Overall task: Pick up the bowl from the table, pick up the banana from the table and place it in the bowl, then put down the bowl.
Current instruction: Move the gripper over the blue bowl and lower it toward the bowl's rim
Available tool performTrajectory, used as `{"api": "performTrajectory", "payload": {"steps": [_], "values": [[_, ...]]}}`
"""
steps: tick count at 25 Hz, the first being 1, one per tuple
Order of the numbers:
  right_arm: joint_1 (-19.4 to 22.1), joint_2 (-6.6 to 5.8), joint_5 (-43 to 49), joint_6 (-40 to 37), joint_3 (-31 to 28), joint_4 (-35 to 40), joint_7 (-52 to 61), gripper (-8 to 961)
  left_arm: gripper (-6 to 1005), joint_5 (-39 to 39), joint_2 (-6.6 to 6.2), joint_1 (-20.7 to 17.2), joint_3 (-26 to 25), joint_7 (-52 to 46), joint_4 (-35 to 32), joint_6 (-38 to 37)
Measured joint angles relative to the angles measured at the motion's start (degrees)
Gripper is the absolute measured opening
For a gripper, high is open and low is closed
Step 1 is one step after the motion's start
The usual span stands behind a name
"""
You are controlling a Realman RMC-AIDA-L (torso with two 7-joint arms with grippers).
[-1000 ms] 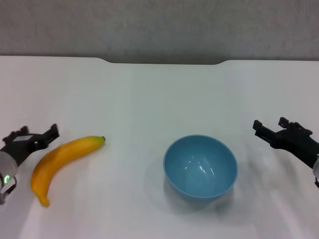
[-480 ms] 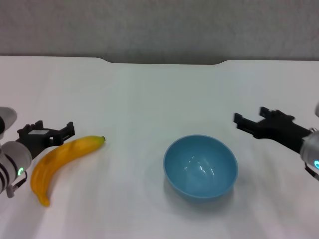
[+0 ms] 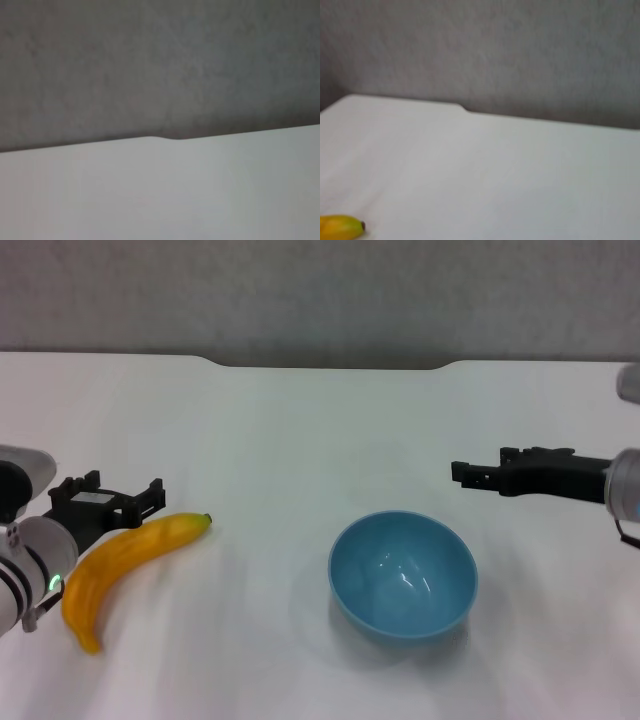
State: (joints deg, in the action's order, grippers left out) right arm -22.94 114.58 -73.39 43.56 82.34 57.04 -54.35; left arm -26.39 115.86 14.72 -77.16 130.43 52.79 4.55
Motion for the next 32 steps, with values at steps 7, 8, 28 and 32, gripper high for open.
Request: {"api": "performTrajectory", "payload": {"steps": [7, 8, 28, 32], "values": [[-9.4, 0.05, 19.6, 14.2, -8.1, -1.1, 15.0, 877, 854, -0.7, 0.33, 0.3, 0.3, 0.0, 0.5, 0.0], [-10.5, 0.04, 21.4, 15.3, -8.3, -1.5, 16.2, 877, 853, -0.7, 0.36, 0.3, 0.3, 0.0, 0.5, 0.0], [-19.6, 1.12, 22.0, 9.7, 1.0, -19.8, 17.8, 857, 839, -0.6, 0.47, 0.9, -0.2, 0.0, -0.4, 0.7], [-19.5, 1.04, 21.0, 9.2, 2.3, -20.2, 17.5, 849, 836, -0.7, 0.50, 0.9, -0.2, 0.0, -0.7, 0.7]]}}
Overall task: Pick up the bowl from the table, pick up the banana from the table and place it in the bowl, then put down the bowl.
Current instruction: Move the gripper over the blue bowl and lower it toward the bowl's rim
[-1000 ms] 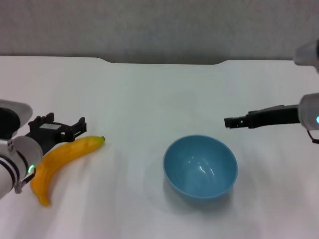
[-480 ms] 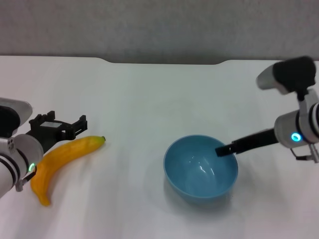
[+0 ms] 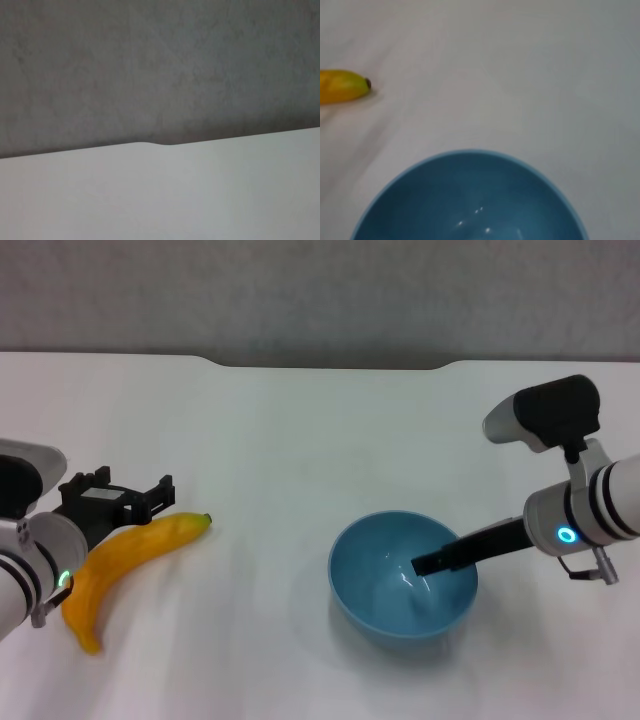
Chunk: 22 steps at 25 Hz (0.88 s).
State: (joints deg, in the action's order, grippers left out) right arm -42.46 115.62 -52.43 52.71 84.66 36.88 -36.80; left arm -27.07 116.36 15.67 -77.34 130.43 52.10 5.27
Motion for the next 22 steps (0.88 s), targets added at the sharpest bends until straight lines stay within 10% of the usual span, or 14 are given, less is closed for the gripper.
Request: {"api": "performTrajectory", "payload": {"steps": [11, 22], "values": [[-0.2, -0.18, 1.2, 0.5, 0.8, -1.3, 0.0, 703, 828, 0.0, 0.01, 0.0, -0.2, 0.0, -0.6, 0.0], [0.1, -0.18, 3.2, -1.2, 1.7, -0.4, -0.2, 297, 820, 0.0, -0.07, -0.1, -0.6, 0.0, -0.9, 0.0]]}}
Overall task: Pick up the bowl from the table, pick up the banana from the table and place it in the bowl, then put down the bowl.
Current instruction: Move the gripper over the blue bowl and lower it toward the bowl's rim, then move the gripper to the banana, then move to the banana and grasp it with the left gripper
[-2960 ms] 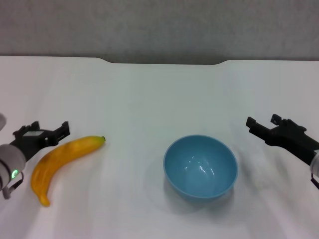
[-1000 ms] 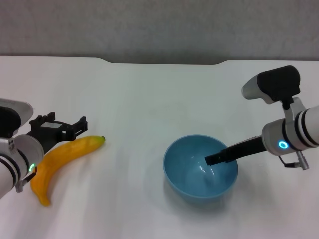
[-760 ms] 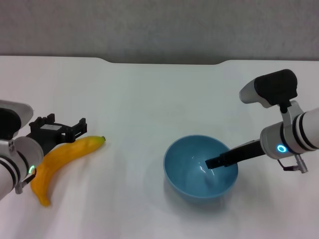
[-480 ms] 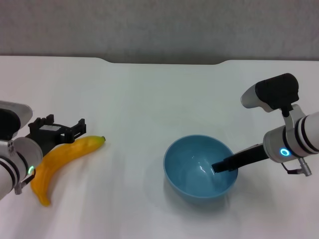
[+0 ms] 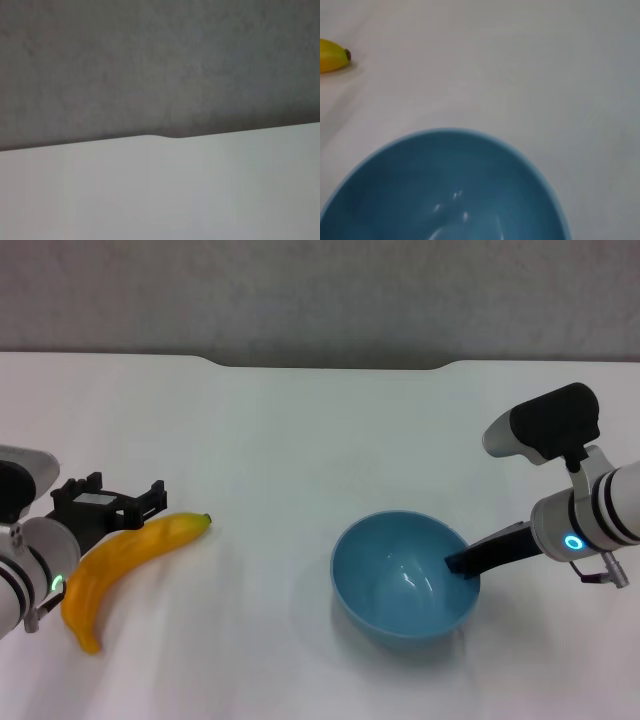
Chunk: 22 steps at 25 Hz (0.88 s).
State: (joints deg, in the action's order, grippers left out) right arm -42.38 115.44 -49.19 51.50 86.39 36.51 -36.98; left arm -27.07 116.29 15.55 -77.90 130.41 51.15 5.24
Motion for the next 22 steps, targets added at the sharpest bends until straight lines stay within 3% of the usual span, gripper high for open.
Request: {"api": "performTrajectory", "payload": {"steps": [6, 11, 15, 22], "values": [[0.5, 0.15, 0.1, -1.4, 0.0, -0.1, 0.1, 59, 816, 0.1, 0.06, 0.1, 0.3, -0.2, -0.3, 0.0], [1.2, 0.22, -0.4, -3.0, 0.5, 0.2, 0.1, 38, 812, 0.3, 0.06, -0.2, 0.7, -0.6, 0.6, -0.3], [4.6, 0.20, -1.0, -4.9, 0.2, 3.7, 0.2, 38, 809, 0.5, -0.23, -0.9, 3.4, -0.9, 4.9, -3.8], [7.5, 0.02, -1.3, -6.0, -0.7, 6.4, 0.3, 37, 804, 3.9, -1.67, -0.4, 12.2, 1.3, 17.0, -23.0]]}}
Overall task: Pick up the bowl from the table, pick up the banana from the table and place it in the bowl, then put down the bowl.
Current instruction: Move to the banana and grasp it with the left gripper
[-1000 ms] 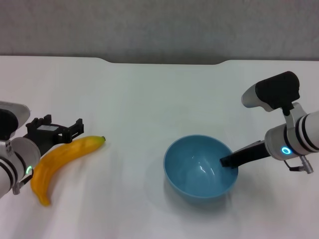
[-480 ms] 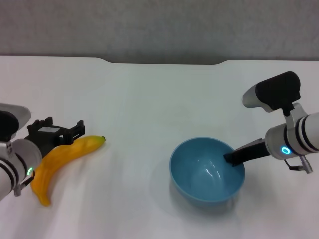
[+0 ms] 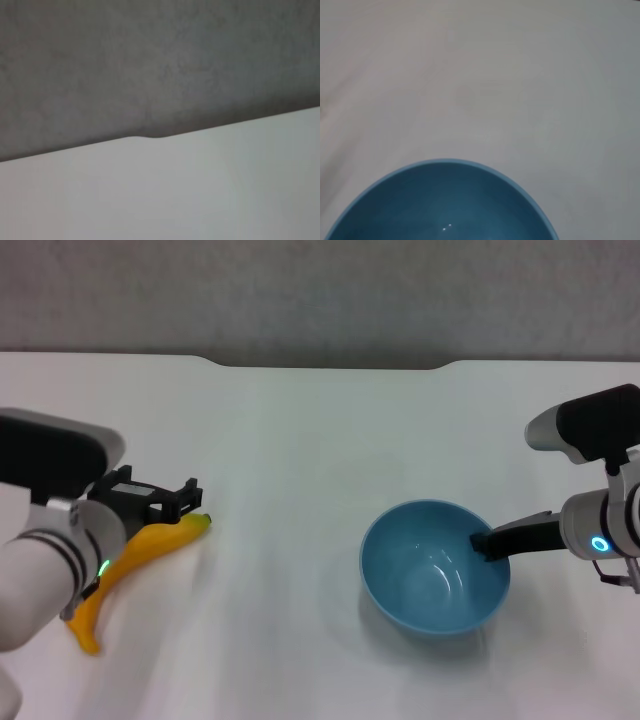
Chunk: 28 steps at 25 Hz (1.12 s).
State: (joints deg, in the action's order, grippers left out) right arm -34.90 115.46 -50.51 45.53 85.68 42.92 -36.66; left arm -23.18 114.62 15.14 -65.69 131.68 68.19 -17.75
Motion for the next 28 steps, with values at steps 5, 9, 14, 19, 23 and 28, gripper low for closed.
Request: {"api": "performTrajectory", "payload": {"steps": [5, 9, 14, 19, 23, 28], "values": [[0.1, -0.07, 0.0, 0.0, -0.2, 0.2, 0.0, 36, 801, 21.2, -2.33, 3.6, -0.1, 17.0, 3.8, -10.6], [0.2, -0.07, 0.0, -0.1, -0.3, 0.2, 0.0, 35, 798, 33.6, -2.35, 4.8, -3.8, 31.7, 5.4, -16.9], [0.2, -0.06, 0.0, -0.3, -0.4, 0.3, 0.1, 36, 794, 31.8, -3.26, 6.8, -3.7, 31.8, 5.3, -22.5], [0.3, -0.07, 0.0, -0.6, -0.4, 0.4, 0.1, 37, 791, 28.3, -3.02, 7.5, -3.8, 31.6, 3.3, -22.3], [0.3, -0.06, 0.0, -0.6, -0.4, 0.4, 0.0, 38, 788, 27.3, -2.96, 9.4, -2.3, 31.5, 0.5, -22.9], [0.3, -0.06, 0.0, -0.6, -0.4, 0.6, 0.0, 39, 784, 26.2, -2.36, 10.9, -1.0, 31.4, -3.2, -23.0]]}}
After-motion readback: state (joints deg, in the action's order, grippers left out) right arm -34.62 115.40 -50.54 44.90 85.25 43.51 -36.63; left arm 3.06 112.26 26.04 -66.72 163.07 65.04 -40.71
